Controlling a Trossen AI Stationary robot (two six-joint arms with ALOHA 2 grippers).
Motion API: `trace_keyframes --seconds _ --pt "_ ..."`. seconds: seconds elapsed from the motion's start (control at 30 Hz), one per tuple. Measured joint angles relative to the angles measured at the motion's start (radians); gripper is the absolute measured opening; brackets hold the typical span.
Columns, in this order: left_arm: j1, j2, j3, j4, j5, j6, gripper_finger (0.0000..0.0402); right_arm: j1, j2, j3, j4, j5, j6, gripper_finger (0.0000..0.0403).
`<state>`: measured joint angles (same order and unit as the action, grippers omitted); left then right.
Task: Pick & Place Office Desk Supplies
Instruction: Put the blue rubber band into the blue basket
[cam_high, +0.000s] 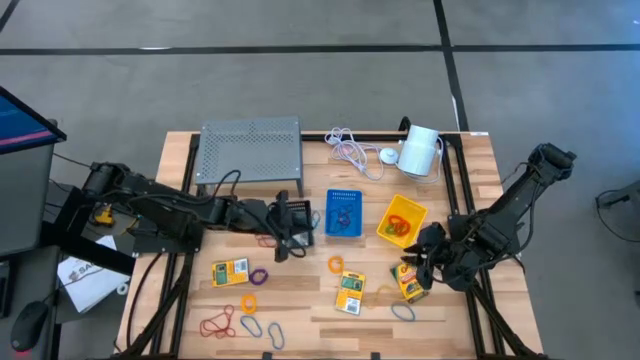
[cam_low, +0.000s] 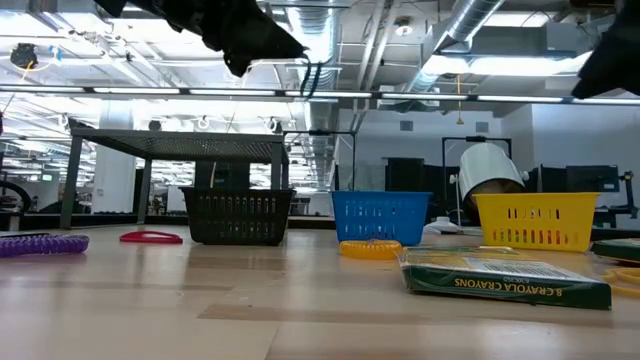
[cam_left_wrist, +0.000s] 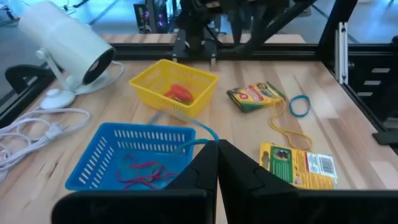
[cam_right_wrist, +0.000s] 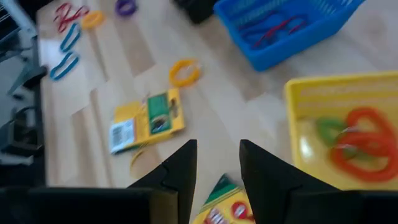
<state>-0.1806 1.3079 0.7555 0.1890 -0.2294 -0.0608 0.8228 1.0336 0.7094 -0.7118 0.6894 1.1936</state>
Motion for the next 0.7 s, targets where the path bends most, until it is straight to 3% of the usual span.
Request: trace_keyframes --seconds 0.37,0.7 --pt "0.094 0.006 0.000 0.039 -0.009 -0.034 0.0000 -0.159 0.000 0.000 -0.040 0.044 -0.099 0.0117" --pt "0.168 0.113 0.001 0.162 0.116 -0.061 0.0000 -0.299 -0.001 0.000 -0.036 0.027 -0.229 0.0117"
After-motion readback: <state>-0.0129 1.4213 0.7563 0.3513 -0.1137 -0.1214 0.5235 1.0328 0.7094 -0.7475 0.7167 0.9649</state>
